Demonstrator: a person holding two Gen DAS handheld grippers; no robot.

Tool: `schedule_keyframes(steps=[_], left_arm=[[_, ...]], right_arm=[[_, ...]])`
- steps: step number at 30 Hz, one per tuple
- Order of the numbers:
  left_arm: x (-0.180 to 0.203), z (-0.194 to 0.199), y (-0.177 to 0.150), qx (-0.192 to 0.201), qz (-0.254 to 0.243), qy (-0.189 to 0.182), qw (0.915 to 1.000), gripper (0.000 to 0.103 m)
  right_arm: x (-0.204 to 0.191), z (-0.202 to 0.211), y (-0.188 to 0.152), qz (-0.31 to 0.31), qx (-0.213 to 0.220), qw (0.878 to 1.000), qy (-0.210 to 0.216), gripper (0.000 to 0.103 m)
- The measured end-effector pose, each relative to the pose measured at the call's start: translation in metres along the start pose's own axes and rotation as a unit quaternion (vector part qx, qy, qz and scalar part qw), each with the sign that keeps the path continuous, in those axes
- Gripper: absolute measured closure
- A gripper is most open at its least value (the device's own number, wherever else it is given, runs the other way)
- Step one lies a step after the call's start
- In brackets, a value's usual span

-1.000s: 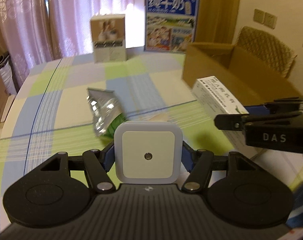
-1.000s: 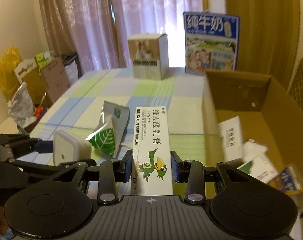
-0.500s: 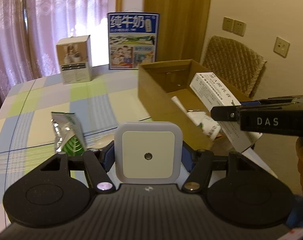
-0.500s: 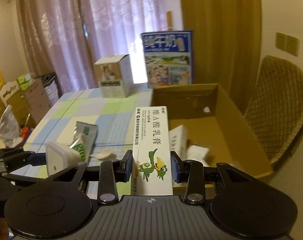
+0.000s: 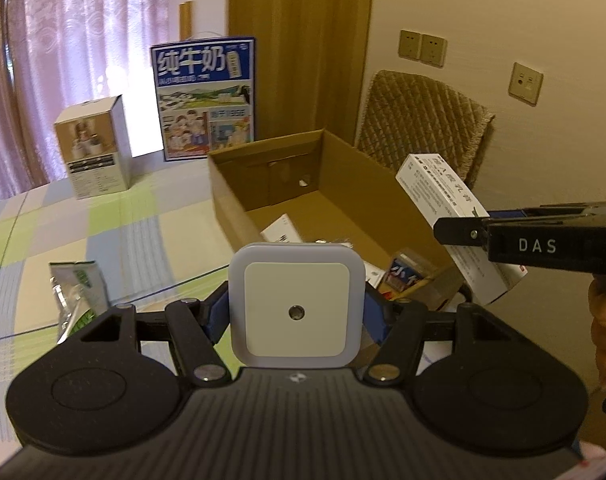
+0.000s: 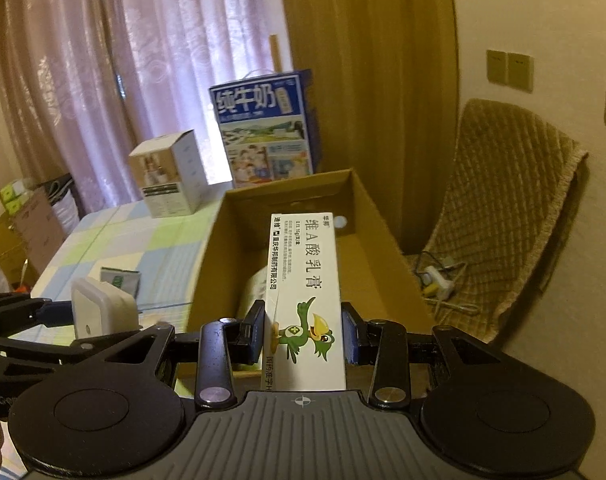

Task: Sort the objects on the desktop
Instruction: 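Carry the night light and ointment box over the cardboard box with both tools, then open the left tool to drop the night light while the right tool drops the ointment box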

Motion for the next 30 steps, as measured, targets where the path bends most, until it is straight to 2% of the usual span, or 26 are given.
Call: schedule_keyframes(steps=[18, 30], left_arm=[[0.031, -0.055, 0.039, -0.005, -0.007, -0.03, 0.9995, 0.042], [0.03, -0.084, 0.042, -0.012, 0.005, -0.031, 0.9994, 0.042]], right_arm=[[0.039, -0.032, 0.012, -0.017, -0.007, 1.0, -0.008, 0.068], [0.047, -0.053, 0.015, -0.018, -0.015, 1.0, -0.01, 0.068]])
Point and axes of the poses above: each gripper's, at about its wrist camera, not at the fingertips, and z roughly against the way its jaws point, x to its right, y to its top, the point moved 2 cm from there along -z, roughly the way its jaws point, and after that the axes turned 5 degrees about -z, right-handed, at the moved point
